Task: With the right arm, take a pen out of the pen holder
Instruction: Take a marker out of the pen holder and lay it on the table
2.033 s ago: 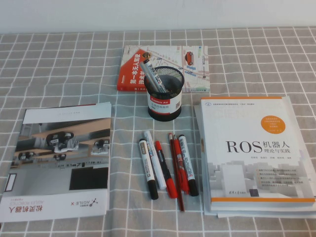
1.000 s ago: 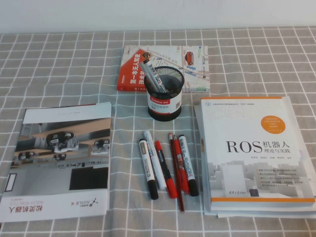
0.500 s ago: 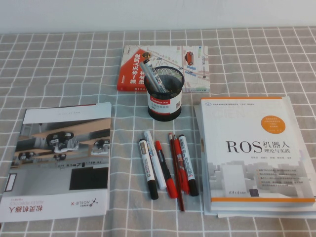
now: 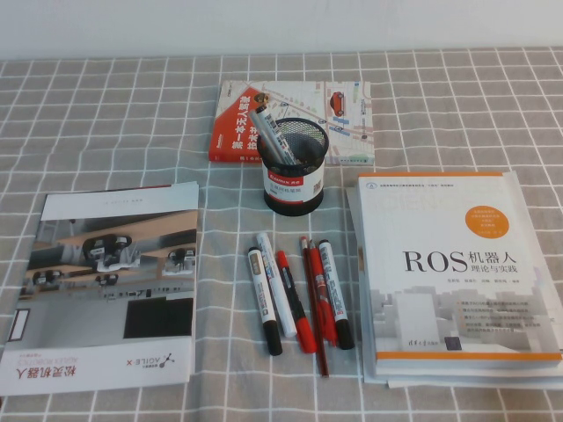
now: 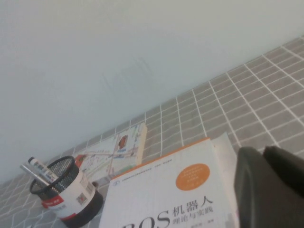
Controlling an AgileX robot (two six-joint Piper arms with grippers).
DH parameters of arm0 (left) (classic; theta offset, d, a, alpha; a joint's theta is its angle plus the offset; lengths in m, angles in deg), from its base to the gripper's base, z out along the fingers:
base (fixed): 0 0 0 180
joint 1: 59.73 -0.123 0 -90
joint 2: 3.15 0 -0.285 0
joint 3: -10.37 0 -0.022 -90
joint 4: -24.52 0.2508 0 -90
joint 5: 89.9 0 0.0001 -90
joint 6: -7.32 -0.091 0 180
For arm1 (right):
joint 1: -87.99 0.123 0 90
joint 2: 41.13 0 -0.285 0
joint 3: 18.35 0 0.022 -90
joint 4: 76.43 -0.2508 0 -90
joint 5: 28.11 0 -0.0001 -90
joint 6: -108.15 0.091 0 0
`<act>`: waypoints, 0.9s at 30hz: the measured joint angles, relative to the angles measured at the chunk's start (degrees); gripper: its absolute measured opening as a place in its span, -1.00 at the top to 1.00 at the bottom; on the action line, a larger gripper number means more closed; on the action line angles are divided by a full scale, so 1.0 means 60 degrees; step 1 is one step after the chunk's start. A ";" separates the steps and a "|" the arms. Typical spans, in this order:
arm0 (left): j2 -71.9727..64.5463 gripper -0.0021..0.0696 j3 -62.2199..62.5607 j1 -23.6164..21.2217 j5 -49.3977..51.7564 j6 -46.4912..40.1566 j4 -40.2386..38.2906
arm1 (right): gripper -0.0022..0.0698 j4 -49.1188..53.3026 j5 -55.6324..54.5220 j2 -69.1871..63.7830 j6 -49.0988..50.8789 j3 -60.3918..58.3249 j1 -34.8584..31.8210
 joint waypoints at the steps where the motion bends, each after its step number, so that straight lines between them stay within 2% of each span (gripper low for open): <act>1: 0.0000 0.95 0.0000 0.0000 0.0000 0.0000 0.0000 | 0.97 -0.0166 0.0137 0.0000 0.0000 0.0000 0.0000; 7: 0.0000 0.95 0.0000 0.0000 0.0000 0.0000 0.0000 | 0.97 -0.0646 0.2143 -0.0518 0.0000 0.0886 0.0000; 19: 0.0000 0.95 0.0000 0.0000 0.0000 0.0000 0.0000 | 0.97 -0.0439 0.6305 -0.4299 -0.1234 0.4593 0.0000; 27: 0.0000 0.95 0.0000 0.0000 0.0000 0.0000 0.0000 | 0.97 -0.0627 0.6449 -0.6997 -0.2558 0.5993 0.0045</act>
